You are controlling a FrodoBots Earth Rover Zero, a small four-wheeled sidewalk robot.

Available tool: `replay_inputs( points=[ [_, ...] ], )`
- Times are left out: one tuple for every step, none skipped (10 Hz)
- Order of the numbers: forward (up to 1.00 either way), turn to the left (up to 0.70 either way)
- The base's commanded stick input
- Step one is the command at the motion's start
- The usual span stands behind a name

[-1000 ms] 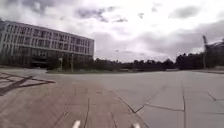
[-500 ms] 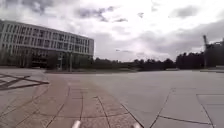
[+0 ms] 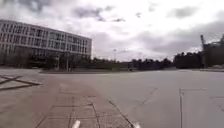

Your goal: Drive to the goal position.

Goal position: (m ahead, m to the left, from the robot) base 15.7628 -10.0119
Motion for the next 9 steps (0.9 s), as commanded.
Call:
replay_inputs(
  points=[
    [1.0,-0.35],
    [1.0,-0.35],
    [1.0,-0.35],
    [1.0,-0.35],
    [1.0,-0.35],
    [1.0,-0.35],
    [1.0,-0.35],
    [1.0,-0.35],
    [1.0,-0.35]
  ],
)
